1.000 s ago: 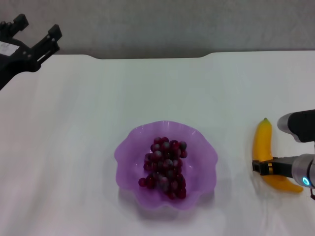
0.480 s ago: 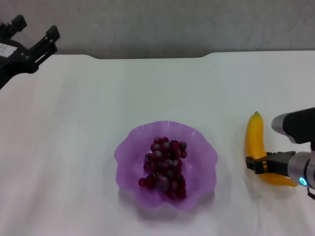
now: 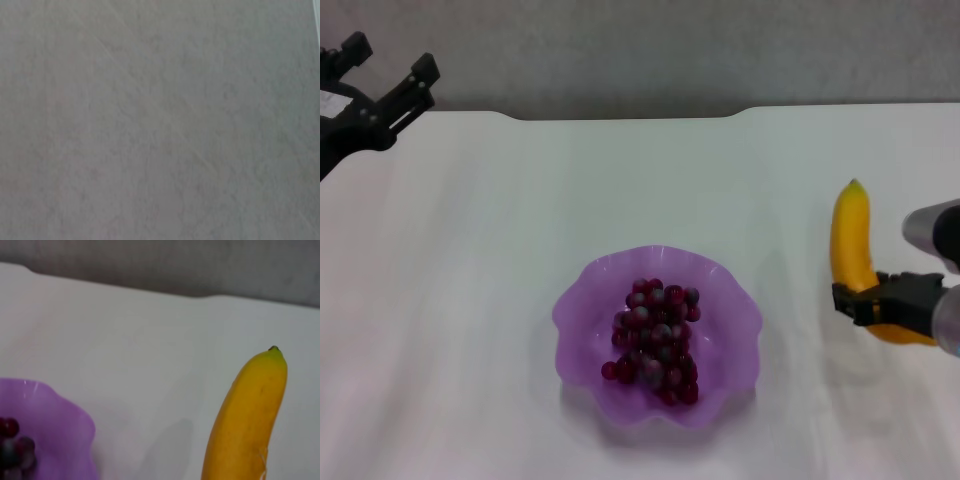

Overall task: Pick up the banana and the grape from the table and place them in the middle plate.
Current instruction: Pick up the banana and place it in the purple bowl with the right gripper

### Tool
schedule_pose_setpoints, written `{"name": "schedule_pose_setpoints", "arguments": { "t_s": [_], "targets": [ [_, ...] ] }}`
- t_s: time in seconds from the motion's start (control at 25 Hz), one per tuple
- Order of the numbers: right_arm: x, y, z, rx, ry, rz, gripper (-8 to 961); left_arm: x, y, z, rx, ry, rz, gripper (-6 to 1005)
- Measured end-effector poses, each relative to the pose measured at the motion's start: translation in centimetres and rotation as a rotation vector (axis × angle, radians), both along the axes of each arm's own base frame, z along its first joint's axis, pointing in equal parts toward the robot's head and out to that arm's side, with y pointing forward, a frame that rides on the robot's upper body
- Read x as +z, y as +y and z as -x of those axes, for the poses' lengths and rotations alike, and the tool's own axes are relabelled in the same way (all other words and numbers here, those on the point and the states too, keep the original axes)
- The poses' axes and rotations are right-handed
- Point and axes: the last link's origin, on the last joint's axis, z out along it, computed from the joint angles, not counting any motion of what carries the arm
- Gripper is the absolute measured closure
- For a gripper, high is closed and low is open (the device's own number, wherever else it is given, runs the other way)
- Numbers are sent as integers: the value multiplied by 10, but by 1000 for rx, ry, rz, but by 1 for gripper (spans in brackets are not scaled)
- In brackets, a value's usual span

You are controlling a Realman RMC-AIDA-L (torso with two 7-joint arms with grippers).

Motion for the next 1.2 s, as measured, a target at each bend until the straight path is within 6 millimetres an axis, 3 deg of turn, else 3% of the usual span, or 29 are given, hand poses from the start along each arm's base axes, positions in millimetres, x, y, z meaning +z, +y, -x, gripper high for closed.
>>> {"name": "schedule_pose_setpoints", "arguments": {
  "t_s": [0.24,0.4,0.72,1.2],
  "targets": [
    [16,-6,22,74,-34,-35,441,0,-1,1,2,0,0,183],
    [16,-8,36,138,-67,-18,440,1,-1,0,1,0,-2,183],
    [-5,-17,76,313,-98,86,440,2,-2,0,0,1,-5,183],
    [-28,-30,107,447,-118,188,441,2,-2,1,1,1,-6,183]
  ]
}}
